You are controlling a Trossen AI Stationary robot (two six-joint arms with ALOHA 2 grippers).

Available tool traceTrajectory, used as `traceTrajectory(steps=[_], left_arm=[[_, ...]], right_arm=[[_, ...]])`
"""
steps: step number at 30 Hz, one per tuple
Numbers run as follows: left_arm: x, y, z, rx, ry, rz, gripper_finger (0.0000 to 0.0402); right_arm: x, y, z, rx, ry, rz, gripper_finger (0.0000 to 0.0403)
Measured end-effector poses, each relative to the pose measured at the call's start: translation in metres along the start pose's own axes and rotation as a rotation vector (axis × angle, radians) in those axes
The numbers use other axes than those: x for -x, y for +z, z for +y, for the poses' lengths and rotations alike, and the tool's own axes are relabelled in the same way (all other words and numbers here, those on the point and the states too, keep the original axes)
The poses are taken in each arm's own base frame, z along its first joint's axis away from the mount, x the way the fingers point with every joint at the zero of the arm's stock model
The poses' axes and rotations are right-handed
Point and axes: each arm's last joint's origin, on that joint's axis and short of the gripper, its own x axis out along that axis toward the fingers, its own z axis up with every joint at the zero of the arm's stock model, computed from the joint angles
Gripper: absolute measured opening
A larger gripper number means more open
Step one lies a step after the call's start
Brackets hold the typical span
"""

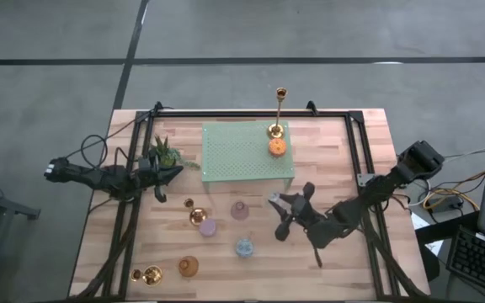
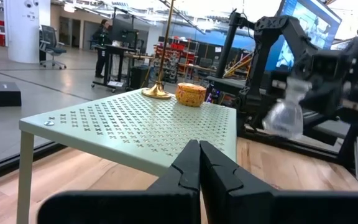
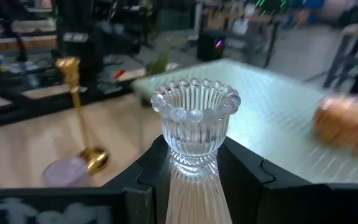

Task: Pick & Place candle stick holders
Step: Put the glass candle holder on the shelf

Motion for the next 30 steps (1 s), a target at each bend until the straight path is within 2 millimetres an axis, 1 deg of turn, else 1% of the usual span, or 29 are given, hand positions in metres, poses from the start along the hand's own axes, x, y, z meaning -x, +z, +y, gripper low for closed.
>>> traceTrajectory(steps=[5, 14, 19, 26, 30], left_arm=[[0.0, 0.0, 0.0, 0.0, 0.0, 0.0, 0.0003], [0.0, 0.0, 0.0, 0.0, 0.0, -0.001, 0.0003], [0.0, 0.0, 0.0, 0.001, 0.0, -0.001, 0.0003], [0.0, 0.0, 0.0, 0.001, 0.0, -0.001, 0.0003], [0.0, 0.0, 0.0, 0.001, 0.0, -0.001, 0.0003]], right_arm=[[-0.003, 0.018, -0.01, 0.025, -0.099, -0.048, 0.0107], [-0.029, 0.027, -0.033, -0.004, -0.21, -0.055, 0.0107], [-0.039, 0.023, -0.041, -0.015, -0.25, -0.05, 0.0107], [-0.047, 0.006, -0.055, -0.054, -0.298, -0.037, 0.0107], [-0.049, 0.002, -0.059, -0.054, -0.312, -0.033, 0.0107]])
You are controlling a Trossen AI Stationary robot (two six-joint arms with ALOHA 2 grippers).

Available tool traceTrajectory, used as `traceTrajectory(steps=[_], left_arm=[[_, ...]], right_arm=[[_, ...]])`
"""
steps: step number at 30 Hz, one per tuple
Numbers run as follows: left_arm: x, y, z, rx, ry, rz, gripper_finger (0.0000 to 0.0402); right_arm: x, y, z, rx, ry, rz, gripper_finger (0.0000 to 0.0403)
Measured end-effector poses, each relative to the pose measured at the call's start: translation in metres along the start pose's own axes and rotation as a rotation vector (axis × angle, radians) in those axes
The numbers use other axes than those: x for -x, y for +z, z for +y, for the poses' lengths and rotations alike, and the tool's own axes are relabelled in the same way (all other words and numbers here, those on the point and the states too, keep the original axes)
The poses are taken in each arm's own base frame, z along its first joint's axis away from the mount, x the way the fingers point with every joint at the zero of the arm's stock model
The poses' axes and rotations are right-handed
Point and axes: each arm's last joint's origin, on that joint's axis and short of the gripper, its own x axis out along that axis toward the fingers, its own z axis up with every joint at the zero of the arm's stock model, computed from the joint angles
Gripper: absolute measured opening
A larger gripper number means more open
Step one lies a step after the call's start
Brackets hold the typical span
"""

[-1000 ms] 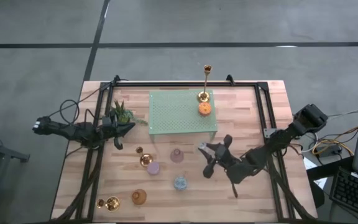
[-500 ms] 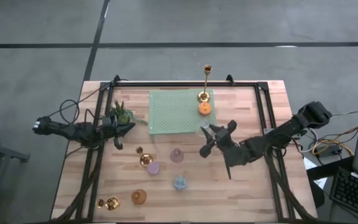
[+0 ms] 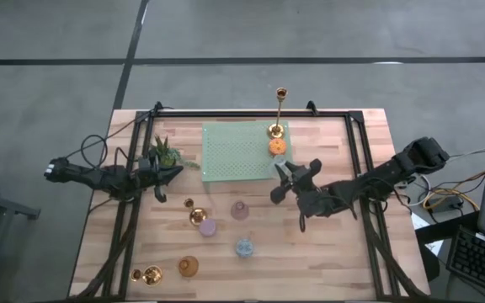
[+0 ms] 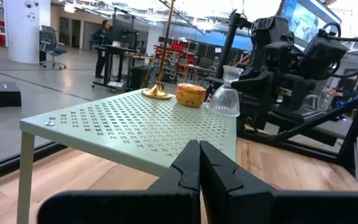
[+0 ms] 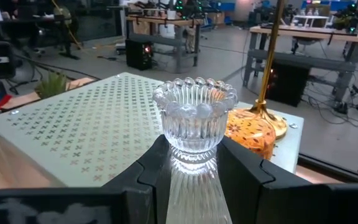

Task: Pick & Place candle stick holders
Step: Put the glass candle holder on the shelf

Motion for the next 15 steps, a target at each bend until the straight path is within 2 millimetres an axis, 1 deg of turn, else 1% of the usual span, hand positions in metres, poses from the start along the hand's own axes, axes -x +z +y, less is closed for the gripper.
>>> traceTrajectory(steps=[9, 15], left_arm=[[0.0, 0.0, 0.0, 0.0, 0.0, 0.0, 0.0003], [0.0, 0.0, 0.0, 0.0, 0.0, 0.0, 0.0003]], right_arm=[[-0.0082, -0.002, -0.0056, 0.004, -0.034, 0.001, 0.0107], [-0.0094, -0.0028, -0.0068, 0.006, -0.041, 0.001, 0.0107]])
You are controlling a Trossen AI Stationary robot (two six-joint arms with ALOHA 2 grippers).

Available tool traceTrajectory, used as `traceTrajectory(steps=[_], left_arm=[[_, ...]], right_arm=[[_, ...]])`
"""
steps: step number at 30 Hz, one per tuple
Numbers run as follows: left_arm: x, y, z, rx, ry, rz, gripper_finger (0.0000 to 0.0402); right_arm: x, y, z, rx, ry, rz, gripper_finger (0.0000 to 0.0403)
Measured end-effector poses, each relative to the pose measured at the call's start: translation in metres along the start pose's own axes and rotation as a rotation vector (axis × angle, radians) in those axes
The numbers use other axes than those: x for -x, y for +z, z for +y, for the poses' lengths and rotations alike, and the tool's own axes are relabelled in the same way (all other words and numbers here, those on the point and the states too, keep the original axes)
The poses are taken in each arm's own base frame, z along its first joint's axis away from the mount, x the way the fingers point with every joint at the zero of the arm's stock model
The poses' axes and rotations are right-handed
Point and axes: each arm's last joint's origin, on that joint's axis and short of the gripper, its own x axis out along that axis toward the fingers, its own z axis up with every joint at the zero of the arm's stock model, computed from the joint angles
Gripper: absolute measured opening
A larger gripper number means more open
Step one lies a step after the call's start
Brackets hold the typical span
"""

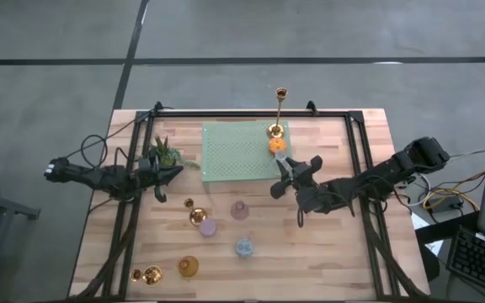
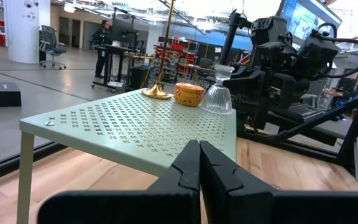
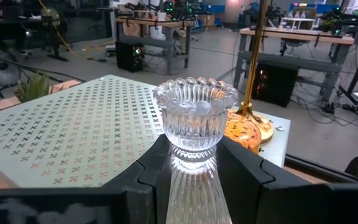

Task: Pick & Place candle stick holders
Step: Put the glass candle holder on the shelf, then put the top gold candle holder on the shelf

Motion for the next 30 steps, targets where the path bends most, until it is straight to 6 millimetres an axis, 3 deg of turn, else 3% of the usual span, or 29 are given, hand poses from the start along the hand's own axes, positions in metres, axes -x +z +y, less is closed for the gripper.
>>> traceTrajectory(steps=[10, 21, 30], left_arm=[[0.0, 0.0, 0.0, 0.0, 0.0, 0.0, 0.0003], [0.0, 0.0, 0.0, 0.0, 0.0, 0.0, 0.0003], [0.0, 0.0, 0.0, 0.0, 0.0, 0.0, 0.0003]], right_arm=[[0.001, 0.002, -0.001, 0.014, 0.005, 0.0, 0.0116], [0.001, 0.002, -0.001, 0.015, 0.018, 0.006, 0.0181], [0.02, 0.018, -0.001, 0.008, 0.09, -0.011, 0.0225]])
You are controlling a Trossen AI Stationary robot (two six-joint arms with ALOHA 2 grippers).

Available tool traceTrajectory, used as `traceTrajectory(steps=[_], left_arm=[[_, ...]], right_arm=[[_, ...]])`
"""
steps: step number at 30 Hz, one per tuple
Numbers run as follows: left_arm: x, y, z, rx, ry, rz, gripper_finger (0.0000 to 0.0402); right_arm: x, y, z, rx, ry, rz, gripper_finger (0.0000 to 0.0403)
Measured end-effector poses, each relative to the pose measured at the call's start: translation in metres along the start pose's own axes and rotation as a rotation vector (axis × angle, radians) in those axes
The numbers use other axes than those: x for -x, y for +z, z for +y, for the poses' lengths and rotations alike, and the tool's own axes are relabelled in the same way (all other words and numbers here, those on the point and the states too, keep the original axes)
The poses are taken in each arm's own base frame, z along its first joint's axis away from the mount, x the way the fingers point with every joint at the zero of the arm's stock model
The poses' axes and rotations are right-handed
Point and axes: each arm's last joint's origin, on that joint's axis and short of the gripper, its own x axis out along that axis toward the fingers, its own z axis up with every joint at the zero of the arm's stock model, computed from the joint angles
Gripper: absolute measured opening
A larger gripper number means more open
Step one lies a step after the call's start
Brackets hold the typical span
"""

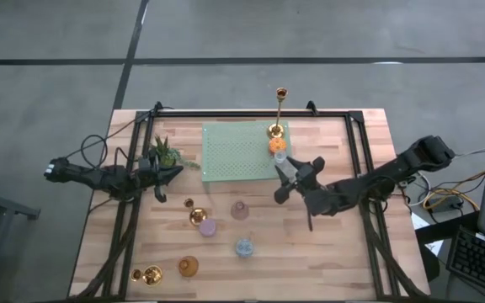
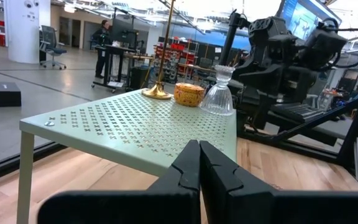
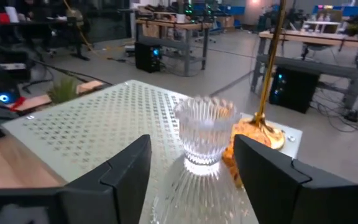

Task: Pick & Place candle stick holders
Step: Put the top gold candle holder on the shelf

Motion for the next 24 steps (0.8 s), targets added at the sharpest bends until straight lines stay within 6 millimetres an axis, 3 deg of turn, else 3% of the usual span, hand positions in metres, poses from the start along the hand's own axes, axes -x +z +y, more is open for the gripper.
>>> traceTrajectory(steps=[13, 20, 24], left_arm=[[0.0, 0.0, 0.0, 0.0, 0.0, 0.0, 0.0003], [0.0, 0.0, 0.0, 0.0, 0.0, 0.0, 0.0003], [0.0, 0.0, 0.0, 0.0, 0.0, 0.0, 0.0003]], right_arm=[[0.044, 0.019, -0.003, -0.041, 0.215, 0.014, 0.0256], [0.067, 0.013, 0.008, -0.03, 0.549, 0.13, 0.0238], [0.074, 0.0, 0.02, -0.055, 0.644, 0.226, 0.022]])
